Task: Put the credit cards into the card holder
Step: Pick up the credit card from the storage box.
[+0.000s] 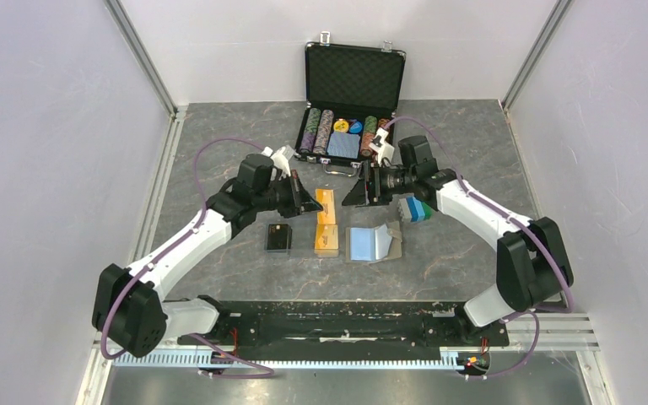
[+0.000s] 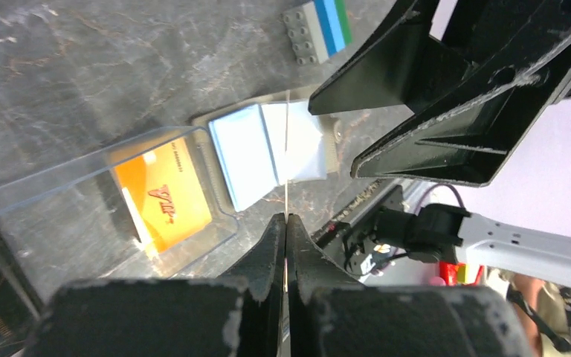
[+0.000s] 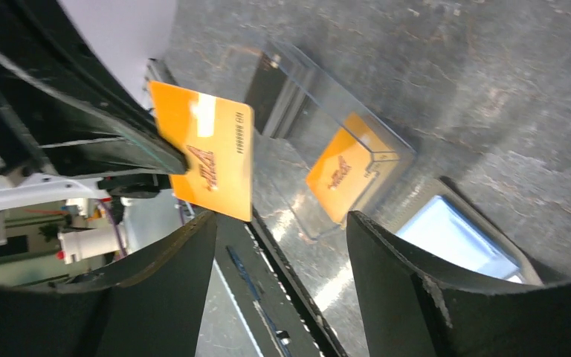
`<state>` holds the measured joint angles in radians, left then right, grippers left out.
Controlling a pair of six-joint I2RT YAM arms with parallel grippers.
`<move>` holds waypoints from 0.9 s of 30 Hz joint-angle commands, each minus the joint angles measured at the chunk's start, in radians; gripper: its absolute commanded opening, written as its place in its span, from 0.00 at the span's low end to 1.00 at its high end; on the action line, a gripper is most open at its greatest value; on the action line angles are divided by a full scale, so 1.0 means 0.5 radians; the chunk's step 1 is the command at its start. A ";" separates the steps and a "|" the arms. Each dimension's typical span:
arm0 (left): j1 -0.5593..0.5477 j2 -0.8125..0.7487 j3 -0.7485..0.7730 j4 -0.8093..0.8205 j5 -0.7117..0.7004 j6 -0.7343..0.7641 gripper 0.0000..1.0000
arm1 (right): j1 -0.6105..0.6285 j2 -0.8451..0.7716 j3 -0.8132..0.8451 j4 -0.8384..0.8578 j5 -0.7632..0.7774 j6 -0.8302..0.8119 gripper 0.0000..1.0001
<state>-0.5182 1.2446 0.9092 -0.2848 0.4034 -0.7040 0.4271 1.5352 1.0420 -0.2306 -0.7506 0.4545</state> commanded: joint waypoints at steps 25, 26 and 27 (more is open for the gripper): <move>0.016 -0.053 -0.232 0.685 0.363 -0.318 0.49 | -0.006 -0.149 -0.396 1.078 -0.456 0.612 0.00; 0.016 -0.050 -0.227 0.645 0.337 -0.306 0.50 | -0.004 -0.158 -0.397 1.033 -0.438 0.571 0.00; 0.016 -0.040 -0.221 0.613 0.319 -0.297 0.51 | -0.007 -0.167 -0.399 0.977 -0.420 0.532 0.00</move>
<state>-0.5045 1.2339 0.7891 0.0330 0.5957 -0.8448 0.4244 1.4872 0.8444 0.3153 -0.9913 0.7967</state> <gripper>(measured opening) 0.488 0.006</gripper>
